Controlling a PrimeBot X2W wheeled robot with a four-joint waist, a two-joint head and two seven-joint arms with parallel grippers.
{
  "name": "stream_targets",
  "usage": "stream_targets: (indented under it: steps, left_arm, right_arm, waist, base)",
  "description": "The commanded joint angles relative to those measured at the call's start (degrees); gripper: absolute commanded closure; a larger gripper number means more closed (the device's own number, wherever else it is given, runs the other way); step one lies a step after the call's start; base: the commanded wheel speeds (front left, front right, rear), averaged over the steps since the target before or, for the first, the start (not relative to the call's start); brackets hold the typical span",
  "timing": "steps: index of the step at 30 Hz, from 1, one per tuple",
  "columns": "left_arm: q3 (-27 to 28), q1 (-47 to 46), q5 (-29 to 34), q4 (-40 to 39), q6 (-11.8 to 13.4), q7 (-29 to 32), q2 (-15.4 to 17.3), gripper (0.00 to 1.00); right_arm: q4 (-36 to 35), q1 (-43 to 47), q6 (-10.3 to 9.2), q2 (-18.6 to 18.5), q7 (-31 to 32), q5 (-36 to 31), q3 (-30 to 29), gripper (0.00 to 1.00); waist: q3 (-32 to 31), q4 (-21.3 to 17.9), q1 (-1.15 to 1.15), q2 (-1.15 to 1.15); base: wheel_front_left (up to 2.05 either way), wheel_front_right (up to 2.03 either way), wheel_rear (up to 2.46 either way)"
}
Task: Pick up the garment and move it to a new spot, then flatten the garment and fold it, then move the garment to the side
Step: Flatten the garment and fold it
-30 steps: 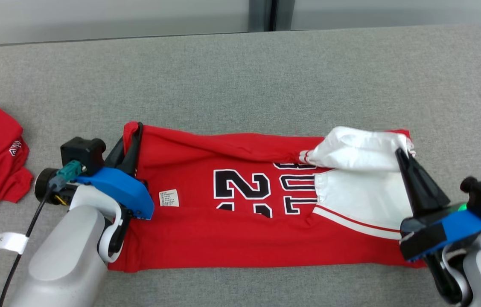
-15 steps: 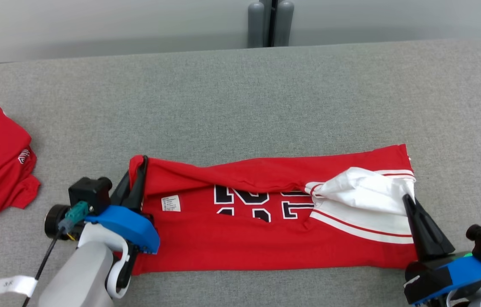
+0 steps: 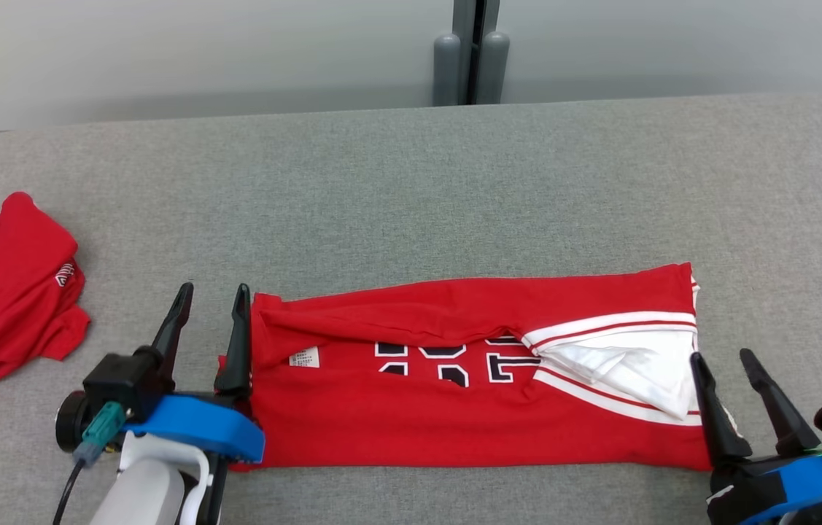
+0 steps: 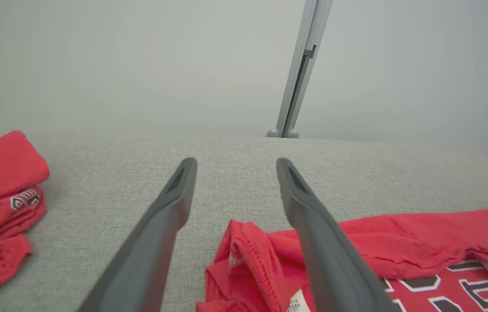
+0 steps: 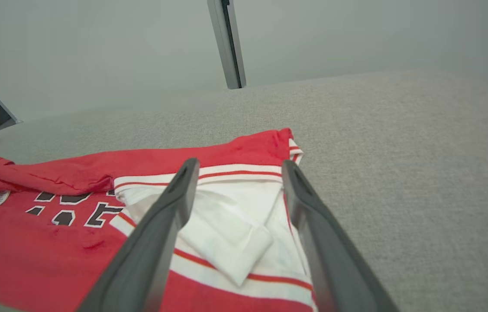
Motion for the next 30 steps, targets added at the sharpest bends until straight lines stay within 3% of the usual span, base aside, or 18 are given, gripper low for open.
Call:
stream_targets:
  steps: [1,13,28,29,30]
  left_arm:
    - [1.56,1.52,1.22,-1.29,-0.41,-0.24,-0.48,0.00]
    - [14.17,8.03,9.68,-9.51,-3.25,-0.25,-6.48,0.00]
    - [21.26,9.29,15.43,-10.90,-6.08,-0.25,-10.16,0.00]
    - [21.57,9.30,15.69,-10.90,-6.28,-0.25,-10.20,0.00]
    - [21.82,9.38,15.89,-10.88,-6.34,-0.25,-10.25,0.00]
  right_arm:
    - [0.15,0.15,0.03,-0.53,-0.31,0.20,-0.63,0.00]
    - [7.19,-6.99,0.03,0.11,6.98,-3.28,-5.91,0.00]
    - [19.43,-10.65,0.03,1.03,17.29,-4.40,-4.43,0.00]
    - [19.77,-10.49,0.03,1.12,17.77,-3.99,-4.03,0.11]
    - [20.15,-10.31,0.04,1.28,18.27,-3.49,-3.50,0.44]
  waist:
    - [-0.15,0.21,0.00,0.00]
    - [-0.20,1.98,0.00,0.00]
    - [0.80,4.14,0.00,0.00]
    - [0.78,4.16,0.00,0.00]
    - [0.72,4.15,0.00,0.00]
  base:
    - [0.00,0.00,0.00]
    - [0.00,0.00,0.00]
    - [0.00,0.00,0.00]
    - [0.00,0.00,0.00]
    - [0.00,0.00,0.00]
